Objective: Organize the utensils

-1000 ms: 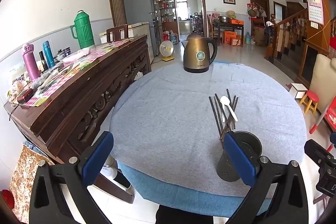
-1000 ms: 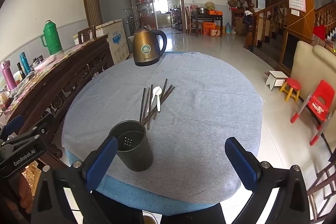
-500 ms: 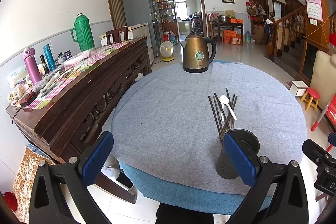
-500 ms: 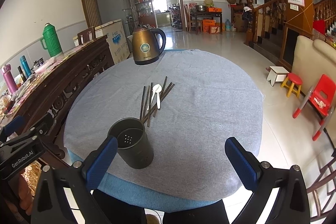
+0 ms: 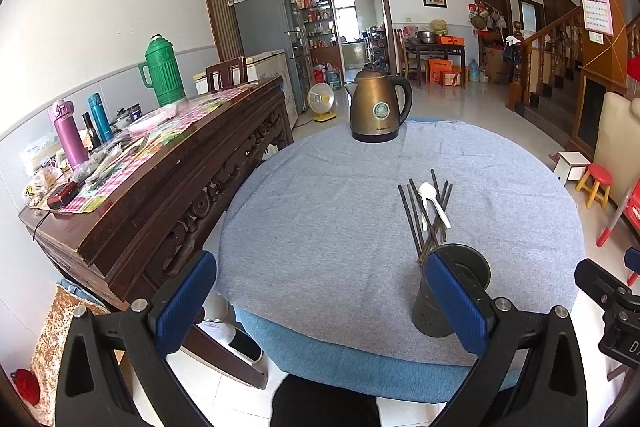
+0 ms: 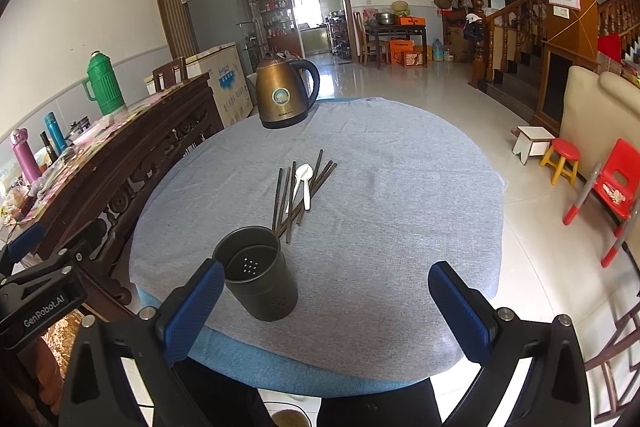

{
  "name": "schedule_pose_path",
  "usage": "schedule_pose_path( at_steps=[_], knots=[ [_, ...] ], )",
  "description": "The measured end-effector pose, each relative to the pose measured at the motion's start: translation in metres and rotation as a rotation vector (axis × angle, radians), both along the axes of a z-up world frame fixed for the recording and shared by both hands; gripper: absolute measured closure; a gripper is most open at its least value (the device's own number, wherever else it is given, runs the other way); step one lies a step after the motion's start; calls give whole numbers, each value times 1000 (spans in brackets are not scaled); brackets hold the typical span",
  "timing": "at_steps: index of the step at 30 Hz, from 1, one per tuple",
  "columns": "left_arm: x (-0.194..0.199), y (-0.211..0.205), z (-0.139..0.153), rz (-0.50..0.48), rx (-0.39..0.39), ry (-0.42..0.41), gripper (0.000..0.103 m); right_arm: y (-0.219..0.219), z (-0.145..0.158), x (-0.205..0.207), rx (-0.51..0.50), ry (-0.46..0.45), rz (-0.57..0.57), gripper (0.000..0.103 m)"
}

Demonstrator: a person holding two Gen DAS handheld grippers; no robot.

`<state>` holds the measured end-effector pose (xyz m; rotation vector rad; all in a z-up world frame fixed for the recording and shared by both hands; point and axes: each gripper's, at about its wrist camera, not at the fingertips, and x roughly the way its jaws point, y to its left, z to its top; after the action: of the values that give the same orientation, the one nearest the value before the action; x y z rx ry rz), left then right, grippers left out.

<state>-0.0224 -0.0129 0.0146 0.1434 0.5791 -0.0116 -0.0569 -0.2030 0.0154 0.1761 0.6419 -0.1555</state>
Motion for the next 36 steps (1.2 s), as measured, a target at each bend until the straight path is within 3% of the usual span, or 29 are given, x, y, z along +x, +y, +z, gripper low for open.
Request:
schedule_pose_path(
  at_steps=[7,11,15,17,19,21,25,27,31,36],
  knots=[
    [11,1,-4,-11,5,25,0,-7,2,8,34,-2,3,0],
    [49,14,-14,-33,-56,146,0,-7,-5,37,-47,50,-2,0],
    [89,26,-30,-13,-97,120,0,-12,-28,74,-111,108,-7,0],
    [104,30,-41,-3,-111,84,0,-23,-40,89,-46,121,-2,0],
    [118,35,-56,2,-88,152,0,-37,-50,101,11,132,-17,0],
    [128,39,-66,1,-84,146,0,-53,-59,108,93,130,-37,0],
    [151,48,-73,20,-87,148,0,-76,-64,129,118,108,-89,1],
    [161,53,-70,30,-90,139,0,-83,-65,150,155,100,-68,6],
    [185,57,-56,41,-99,103,0,-86,-67,208,134,92,27,15],
    [223,48,-48,21,-151,134,9,-76,-96,294,227,227,176,43]
  ],
)
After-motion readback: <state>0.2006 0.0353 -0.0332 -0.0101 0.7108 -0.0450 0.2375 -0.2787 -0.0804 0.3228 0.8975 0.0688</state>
